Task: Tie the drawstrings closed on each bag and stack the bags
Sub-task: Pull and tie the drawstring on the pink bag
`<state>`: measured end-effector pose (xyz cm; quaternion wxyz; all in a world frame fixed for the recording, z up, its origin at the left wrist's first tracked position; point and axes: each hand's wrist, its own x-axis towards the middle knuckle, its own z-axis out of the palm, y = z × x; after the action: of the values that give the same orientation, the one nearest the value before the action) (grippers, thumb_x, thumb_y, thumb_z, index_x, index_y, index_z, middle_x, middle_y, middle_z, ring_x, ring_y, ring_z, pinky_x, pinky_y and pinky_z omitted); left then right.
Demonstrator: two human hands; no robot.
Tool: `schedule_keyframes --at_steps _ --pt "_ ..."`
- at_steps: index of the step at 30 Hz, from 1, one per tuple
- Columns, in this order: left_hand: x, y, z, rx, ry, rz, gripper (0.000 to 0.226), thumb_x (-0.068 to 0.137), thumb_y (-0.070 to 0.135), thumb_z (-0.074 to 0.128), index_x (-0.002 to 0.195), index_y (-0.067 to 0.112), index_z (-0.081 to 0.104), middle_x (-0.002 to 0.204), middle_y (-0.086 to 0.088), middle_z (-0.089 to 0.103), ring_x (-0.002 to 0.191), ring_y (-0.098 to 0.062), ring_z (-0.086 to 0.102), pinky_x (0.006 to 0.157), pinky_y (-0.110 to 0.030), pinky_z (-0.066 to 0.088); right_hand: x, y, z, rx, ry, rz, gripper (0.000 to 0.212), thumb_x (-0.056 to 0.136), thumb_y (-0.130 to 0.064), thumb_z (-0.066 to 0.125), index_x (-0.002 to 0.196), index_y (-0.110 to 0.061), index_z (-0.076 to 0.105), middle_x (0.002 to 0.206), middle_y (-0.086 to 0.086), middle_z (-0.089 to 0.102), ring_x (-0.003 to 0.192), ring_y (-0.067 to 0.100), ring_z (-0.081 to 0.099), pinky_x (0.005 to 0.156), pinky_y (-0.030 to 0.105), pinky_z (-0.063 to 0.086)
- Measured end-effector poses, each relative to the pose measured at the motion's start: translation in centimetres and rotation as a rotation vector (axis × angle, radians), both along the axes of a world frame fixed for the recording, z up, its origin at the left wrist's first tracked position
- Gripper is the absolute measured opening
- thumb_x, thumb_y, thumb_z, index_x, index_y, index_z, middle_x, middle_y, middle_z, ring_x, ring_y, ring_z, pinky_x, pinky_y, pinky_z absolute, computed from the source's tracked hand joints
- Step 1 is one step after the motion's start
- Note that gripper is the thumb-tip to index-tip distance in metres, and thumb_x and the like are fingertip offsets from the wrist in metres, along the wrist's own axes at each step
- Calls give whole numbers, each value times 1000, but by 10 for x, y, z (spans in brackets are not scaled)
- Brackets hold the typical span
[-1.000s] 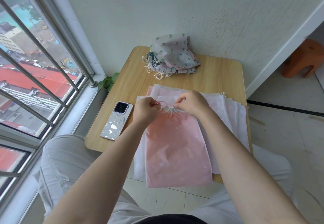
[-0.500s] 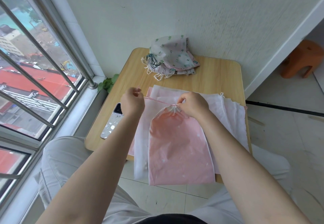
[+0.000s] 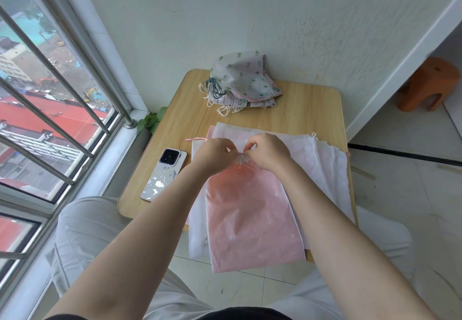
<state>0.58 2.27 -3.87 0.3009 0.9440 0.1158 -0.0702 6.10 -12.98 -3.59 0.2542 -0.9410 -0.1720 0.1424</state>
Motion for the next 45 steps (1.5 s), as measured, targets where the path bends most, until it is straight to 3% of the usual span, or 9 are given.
schedule_keyframes --at_steps 4,10,16,21,30,33,36,41,45 --pt "4 5 5 233 64 16 46 94 42 45 58 13 45 59 0 46 67 -22 52 51 -26 31 0 2 -1 -21 18 -8 6 83 -28 66 78 -31 66 77 -15 53 78 15 58 61 26 41" --pt "5 4 26 -579 184 169 23 88 13 50 66 9 54 67 -5 48 48 -18 38 48 -24 29 -2 8 -2 -21 25 -8 7 82 -31 69 76 -30 65 79 -12 58 74 16 59 58 25 39" --pt "3 3 30 -747 114 111 19 89 14 58 90 3 74 65 4 59 47 -13 42 55 -26 40 -2 8 -2 -49 -2 0 8 84 -32 67 83 -25 66 87 -7 61 82 19 59 63 27 42" --pt "5 -4 19 -643 56 172 16 92 16 63 98 9 77 73 3 69 38 -7 33 41 -17 31 -3 8 -2 -32 35 -6 12 86 -30 61 82 -20 66 81 -1 65 73 24 64 63 32 52" --pt "7 -8 3 -351 27 133 24 89 22 62 75 5 72 61 -3 52 52 -15 40 52 -26 33 3 -1 10 232 210 -76 23 86 -16 62 86 6 68 79 9 67 71 20 60 64 29 50" --pt "7 -11 4 -337 57 39 30 88 18 56 61 4 54 55 -1 35 51 -16 30 51 -27 25 4 -1 18 352 326 -122 17 83 -18 66 84 -1 71 76 2 65 71 12 57 61 21 45" --pt "7 -13 -1 -280 60 3 30 91 26 61 72 5 68 55 2 44 51 -15 37 53 -27 30 6 2 26 537 374 -141 11 85 -21 67 84 -11 71 83 -4 64 78 8 55 70 20 42" --pt "7 -10 2 -577 118 129 24 96 24 56 93 13 77 61 7 52 48 -7 44 49 -18 35 12 0 29 854 357 -148 37 88 -20 61 110 -49 66 112 -6 60 101 11 61 84 23 44" --pt "11 -1 5 -941 231 213 28 96 18 48 88 6 71 55 2 44 42 -11 26 40 -21 17 5 -3 16 656 346 -132 29 87 0 60 104 -19 72 95 -1 71 86 11 67 82 26 50"
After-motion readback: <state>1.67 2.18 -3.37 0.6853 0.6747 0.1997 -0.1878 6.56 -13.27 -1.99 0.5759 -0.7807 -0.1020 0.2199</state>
